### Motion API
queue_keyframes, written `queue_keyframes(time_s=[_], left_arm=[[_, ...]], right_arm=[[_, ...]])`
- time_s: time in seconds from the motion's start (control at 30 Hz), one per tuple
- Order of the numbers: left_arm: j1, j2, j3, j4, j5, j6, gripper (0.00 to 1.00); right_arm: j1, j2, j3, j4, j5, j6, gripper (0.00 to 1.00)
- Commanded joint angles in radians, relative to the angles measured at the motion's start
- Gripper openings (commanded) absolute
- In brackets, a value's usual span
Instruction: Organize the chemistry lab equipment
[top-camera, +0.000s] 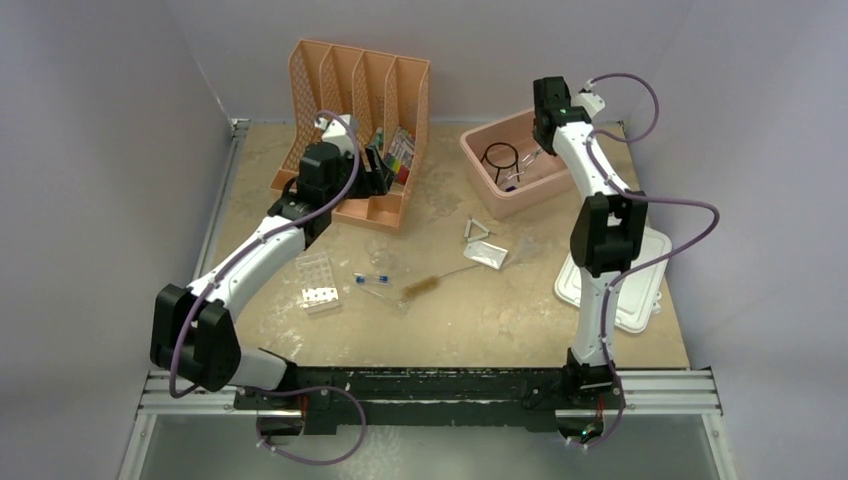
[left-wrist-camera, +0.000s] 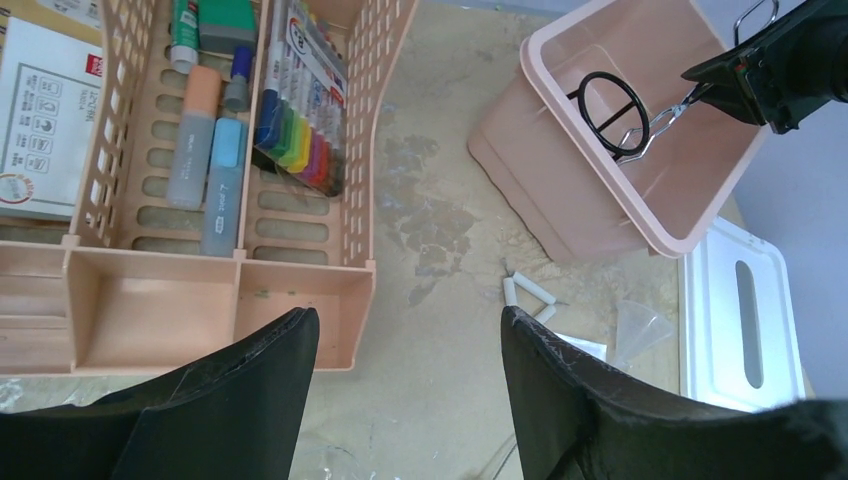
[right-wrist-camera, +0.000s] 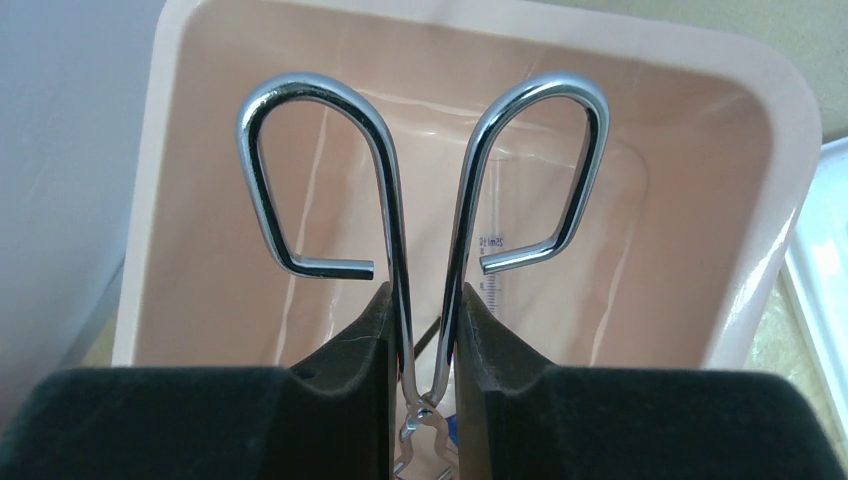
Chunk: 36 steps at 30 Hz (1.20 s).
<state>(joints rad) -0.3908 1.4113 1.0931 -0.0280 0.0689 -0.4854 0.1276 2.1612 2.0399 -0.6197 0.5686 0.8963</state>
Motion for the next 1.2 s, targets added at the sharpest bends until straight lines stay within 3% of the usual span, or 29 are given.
queue_keyframes(time_s=[0.0,0.3,0.93,1.17], left_arm=[[0.009,-0.060,-0.026,0.031,-0.040,0.026,0.66],[0.009,-0.083,-0.042,-0.009,-0.100,0.054,0.68],[0.010,-0.060,-0.041,-0.024,-0.119,0.062,0.69],[0.010,-0.069,-0.023,-0.029,-0.097,0.081,0.69]], right_arm=[[0.010,0.019,0.105,-0.103,0.083,0.140,0.03],[0.021,0.005,-0.014,-0.113,0.070,0.251,0.07],[0.017,0.091,-0.039,-0.151,0.008,0.355,0.23],[0.015,0.075,-0.041,-0.181,0.036,0.376,0.42]])
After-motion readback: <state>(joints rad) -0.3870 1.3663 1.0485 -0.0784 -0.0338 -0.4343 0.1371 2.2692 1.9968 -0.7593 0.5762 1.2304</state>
